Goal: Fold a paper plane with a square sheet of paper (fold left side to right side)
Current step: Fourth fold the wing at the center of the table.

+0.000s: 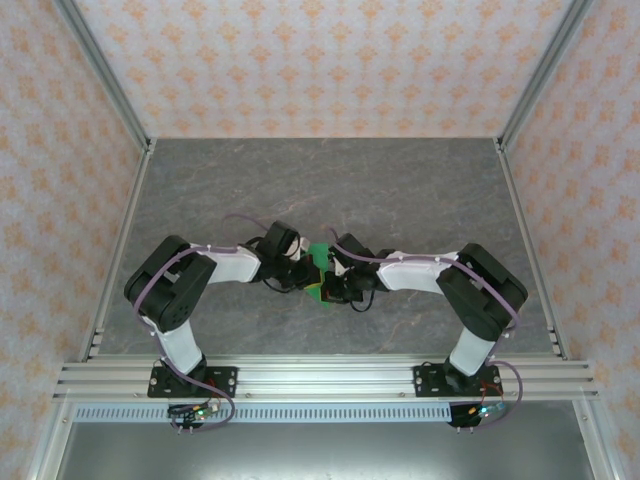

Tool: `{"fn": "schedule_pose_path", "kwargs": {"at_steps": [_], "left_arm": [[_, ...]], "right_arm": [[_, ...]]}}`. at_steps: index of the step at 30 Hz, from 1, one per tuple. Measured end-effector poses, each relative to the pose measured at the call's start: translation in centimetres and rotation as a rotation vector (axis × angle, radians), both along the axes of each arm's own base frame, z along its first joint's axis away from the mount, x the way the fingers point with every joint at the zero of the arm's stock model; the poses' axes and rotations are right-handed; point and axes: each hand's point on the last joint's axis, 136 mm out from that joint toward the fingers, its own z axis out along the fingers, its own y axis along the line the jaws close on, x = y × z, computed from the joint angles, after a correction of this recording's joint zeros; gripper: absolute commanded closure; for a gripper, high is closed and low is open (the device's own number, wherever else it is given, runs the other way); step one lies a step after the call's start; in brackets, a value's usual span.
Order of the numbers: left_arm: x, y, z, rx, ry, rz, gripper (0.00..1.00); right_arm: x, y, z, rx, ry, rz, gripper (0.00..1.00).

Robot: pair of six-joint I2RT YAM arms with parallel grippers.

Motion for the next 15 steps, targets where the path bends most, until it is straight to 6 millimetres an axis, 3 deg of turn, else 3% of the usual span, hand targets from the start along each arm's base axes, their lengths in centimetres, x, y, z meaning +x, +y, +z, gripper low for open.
{"fn": "schedule_pose_path", "kwargs": {"at_steps": [15], "left_arm": [[1.4, 0.4, 0.0, -0.046, 0.051, -0.024, 1.0]], "right_arm": [[0.4, 0.0, 0.0, -0.005, -0.017, -0.007, 1.0]]}}
